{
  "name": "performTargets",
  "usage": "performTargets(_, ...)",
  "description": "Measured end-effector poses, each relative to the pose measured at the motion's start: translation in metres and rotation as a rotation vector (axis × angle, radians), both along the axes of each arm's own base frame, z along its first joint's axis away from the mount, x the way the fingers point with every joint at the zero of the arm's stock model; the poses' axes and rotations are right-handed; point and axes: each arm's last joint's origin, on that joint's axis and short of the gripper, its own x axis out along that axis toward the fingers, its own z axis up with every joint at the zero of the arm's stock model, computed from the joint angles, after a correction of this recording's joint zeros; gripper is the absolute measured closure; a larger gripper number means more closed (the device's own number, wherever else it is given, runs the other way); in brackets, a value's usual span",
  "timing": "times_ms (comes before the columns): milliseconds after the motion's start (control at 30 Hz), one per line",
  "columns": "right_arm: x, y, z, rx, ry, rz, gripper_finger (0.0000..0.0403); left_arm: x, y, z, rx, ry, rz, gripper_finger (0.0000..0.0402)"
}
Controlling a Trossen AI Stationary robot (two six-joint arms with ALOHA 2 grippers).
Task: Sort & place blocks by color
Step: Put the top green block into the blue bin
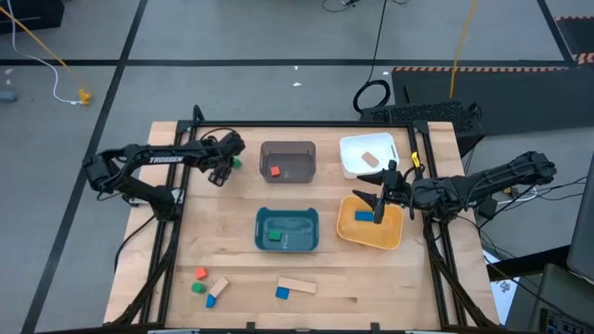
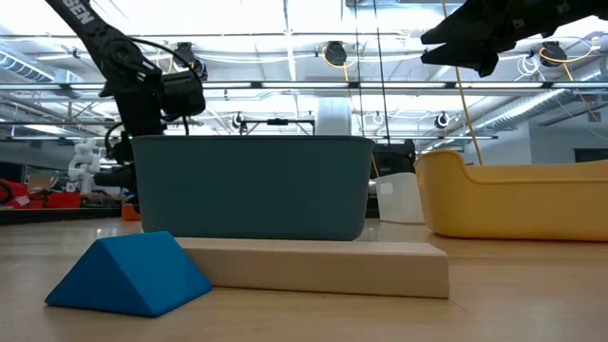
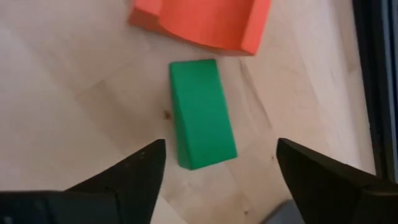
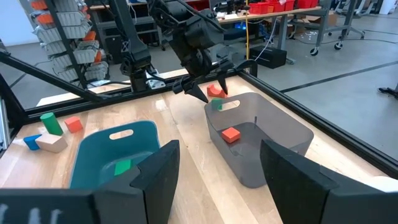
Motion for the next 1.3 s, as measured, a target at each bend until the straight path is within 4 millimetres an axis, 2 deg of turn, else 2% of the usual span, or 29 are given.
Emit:
performTargets(200, 0.0, 0.0, 0.0, 0.0, 0.0, 0.0, 0.0188, -0.005, 0.003, -0.001, -0.039, -0.017, 0.069, 0.0047)
performTargets(467, 0.0, 0.0, 0.0, 0.0, 0.0, 0.0, 0.0188, -0.009, 0.009, -0.001, -0.06, -0.039, 0.112, 0.003)
performTargets(967, 0.0, 0.0, 0.0, 0.0, 0.0, 0.0, 0.0188, -0.006, 0.008, -0.001, -0.145, -0.137, 0.16, 0.0032)
performTargets(1167, 0.0, 0.0, 0.0, 0.0, 0.0, 0.0, 0.0188, -0.004, 0.013, -0.013, -0.218, -0.142, 0.232, 0.0037)
performTargets(1300, 0.0, 0.0, 0.0, 0.0, 0.0, 0.0, 0.0188, -0.006, 0.016, -0.017, -0.257, -0.146, 0.242, 0.0058)
